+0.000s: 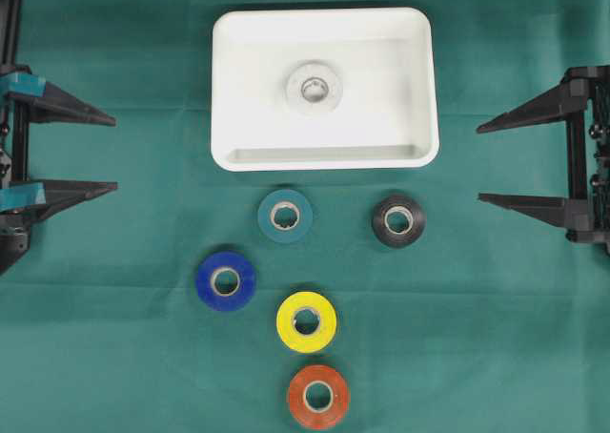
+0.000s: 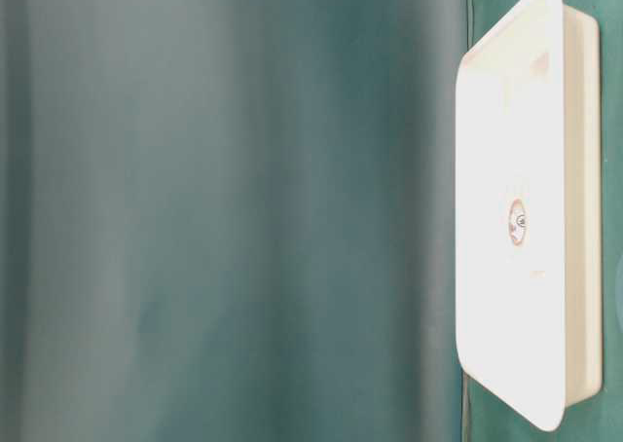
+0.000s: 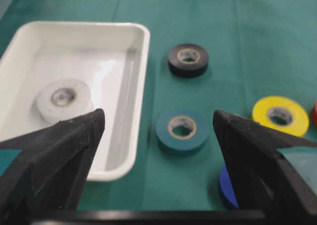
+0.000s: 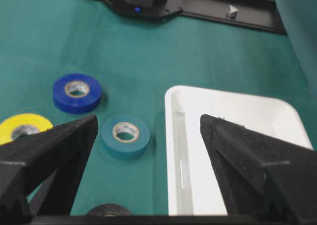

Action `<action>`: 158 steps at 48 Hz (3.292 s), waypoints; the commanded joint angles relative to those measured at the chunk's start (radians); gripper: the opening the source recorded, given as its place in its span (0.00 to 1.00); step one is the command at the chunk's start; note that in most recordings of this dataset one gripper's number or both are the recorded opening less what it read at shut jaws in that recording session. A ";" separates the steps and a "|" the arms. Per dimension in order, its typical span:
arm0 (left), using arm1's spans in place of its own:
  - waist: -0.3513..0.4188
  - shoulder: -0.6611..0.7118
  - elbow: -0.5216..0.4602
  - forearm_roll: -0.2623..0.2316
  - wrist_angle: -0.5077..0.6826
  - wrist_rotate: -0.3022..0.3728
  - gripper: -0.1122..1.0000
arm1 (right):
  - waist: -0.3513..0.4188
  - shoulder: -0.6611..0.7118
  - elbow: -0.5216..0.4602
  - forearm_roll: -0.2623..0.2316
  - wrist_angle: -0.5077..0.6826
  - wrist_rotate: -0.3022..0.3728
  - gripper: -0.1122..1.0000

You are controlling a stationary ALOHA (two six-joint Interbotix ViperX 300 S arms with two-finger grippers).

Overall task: Pick up the tape from a random location and place it into the white case.
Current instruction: 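Reach the right gripper toward the blue tape roll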

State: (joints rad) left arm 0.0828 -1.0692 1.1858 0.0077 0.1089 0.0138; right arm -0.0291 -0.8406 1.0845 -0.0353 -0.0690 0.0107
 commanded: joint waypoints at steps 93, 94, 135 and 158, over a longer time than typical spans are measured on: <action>-0.003 0.012 0.012 -0.006 -0.044 -0.032 0.94 | 0.129 0.449 -0.321 0.029 -0.015 0.002 0.93; -0.002 0.012 0.012 -0.006 -0.044 -0.032 0.94 | 0.129 0.465 -0.333 0.029 -0.015 0.002 0.93; 0.011 0.014 0.014 -0.006 -0.040 -0.032 0.94 | 0.178 0.931 -0.871 0.020 0.118 -0.005 0.93; 0.011 0.012 0.014 -0.006 -0.037 -0.032 0.94 | 0.178 1.002 -0.950 0.021 0.175 0.002 0.93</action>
State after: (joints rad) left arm 0.0905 -1.0646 1.2103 0.0031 0.0767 -0.0184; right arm 0.1473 0.1795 0.1641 -0.0138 0.0936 0.0107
